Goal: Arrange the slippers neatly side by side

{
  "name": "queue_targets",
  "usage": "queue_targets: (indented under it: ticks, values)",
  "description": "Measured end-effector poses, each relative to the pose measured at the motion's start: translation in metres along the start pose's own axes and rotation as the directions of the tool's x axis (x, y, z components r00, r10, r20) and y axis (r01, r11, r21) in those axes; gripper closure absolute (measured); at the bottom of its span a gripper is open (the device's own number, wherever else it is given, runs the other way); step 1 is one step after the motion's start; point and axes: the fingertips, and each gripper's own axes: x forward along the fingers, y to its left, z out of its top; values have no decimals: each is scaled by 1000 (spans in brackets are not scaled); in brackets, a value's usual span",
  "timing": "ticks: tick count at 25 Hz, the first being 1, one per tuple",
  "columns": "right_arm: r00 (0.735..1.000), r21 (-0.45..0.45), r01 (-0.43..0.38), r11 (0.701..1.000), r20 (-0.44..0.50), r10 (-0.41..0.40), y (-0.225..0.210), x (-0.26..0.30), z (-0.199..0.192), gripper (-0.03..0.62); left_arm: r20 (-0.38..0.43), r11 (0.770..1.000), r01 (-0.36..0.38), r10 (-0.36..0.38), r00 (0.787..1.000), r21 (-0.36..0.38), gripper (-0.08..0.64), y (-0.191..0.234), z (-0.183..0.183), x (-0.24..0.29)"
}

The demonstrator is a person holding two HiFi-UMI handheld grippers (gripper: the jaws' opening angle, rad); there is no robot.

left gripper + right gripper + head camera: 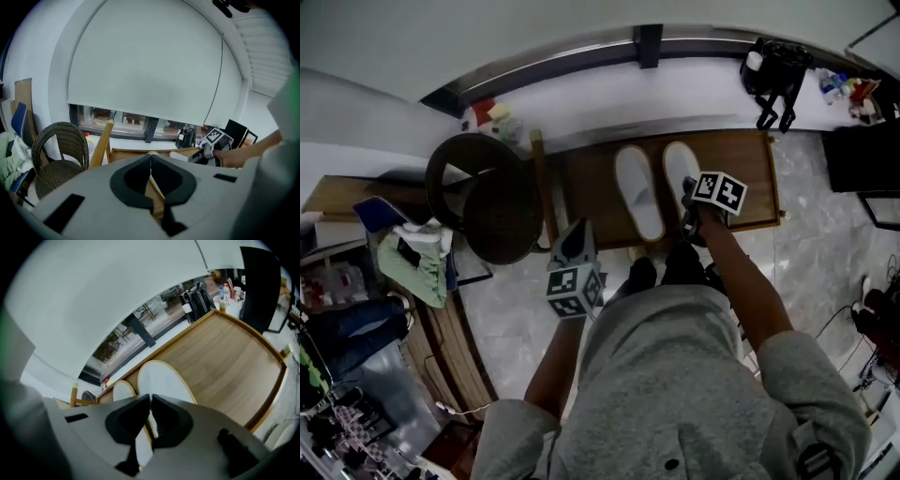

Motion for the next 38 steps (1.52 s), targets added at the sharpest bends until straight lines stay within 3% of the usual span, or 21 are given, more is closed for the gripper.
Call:
queue_targets:
  ticks: [3,8,16,25,28,32,35,38]
  values:
    - [1000,30,-8,1000,3,8,10,9,-4,557,-1,1000,-17,17,1000,-10,545,10,0,-8]
    - [1000,-23,14,1000,-17,-14,17,23,-13,557,12,1000,-24,24,1000,-20,545,19,3,-15]
    - [997,-188,39,981,-54,-50,12,27,-20,557,12,999,-28,29,1000,-25,545,24,-5,-21]
    - [996,-172,-61,983,-73,49,23,27,-22,549,19,1000,-8,8,1000,-17,545,21,-3,-25]
    - [992,-193,-112,975,-78,99,31,20,-20,494,19,1000,-1,1,1000,-13,545,20,-4,-25]
    - [988,-209,-153,966,-60,143,35,4,-19,482,26,1000,10,-9,1000,-4,545,19,-3,-24]
    - [989,-263,-151,953,-42,145,34,-13,-16,482,36,1000,27,-27,999,-1,545,15,-1,-24]
    - [987,-364,-152,919,-14,158,39,-38,-9,483,55,999,42,-42,998,16,545,10,5,-25]
